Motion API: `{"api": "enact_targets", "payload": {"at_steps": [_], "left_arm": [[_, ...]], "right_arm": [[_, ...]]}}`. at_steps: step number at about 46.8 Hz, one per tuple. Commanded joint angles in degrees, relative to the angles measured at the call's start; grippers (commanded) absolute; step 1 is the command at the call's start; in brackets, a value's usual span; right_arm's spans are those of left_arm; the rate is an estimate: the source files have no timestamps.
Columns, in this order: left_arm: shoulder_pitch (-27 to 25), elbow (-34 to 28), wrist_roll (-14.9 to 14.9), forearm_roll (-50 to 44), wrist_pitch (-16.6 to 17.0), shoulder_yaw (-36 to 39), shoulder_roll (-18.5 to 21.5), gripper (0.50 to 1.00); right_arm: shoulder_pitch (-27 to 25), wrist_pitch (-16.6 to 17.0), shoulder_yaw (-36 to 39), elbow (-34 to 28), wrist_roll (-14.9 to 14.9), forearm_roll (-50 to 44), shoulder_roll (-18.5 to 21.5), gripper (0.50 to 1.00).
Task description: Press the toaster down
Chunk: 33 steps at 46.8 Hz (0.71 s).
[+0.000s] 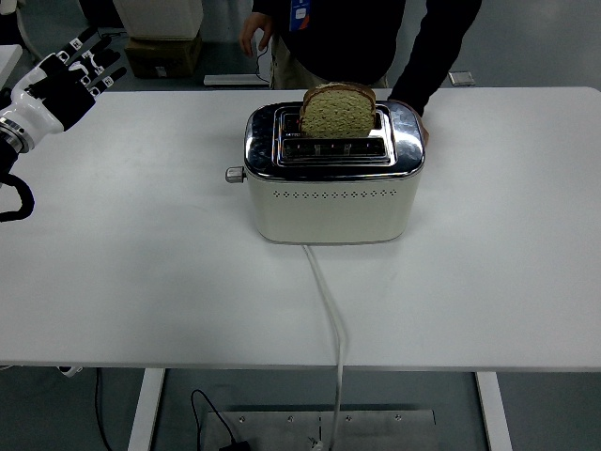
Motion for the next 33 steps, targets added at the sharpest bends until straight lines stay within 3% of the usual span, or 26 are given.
{"api": "enact_targets", "payload": {"at_steps": [1, 33], "left_arm": [[0.0, 0.0, 0.0, -0.04, 0.01, 0.0, -0.01, 1.0], [0.61, 0.0, 0.0, -0.04, 0.1, -0.09, -0.71, 1.0]], "right_arm": [[0.0, 0.0, 0.0, 0.0, 0.0, -0.07, 0.0, 0.998], [0.0, 0.0, 0.0, 0.0, 0.0, 0.02, 0.0, 0.998]]}}
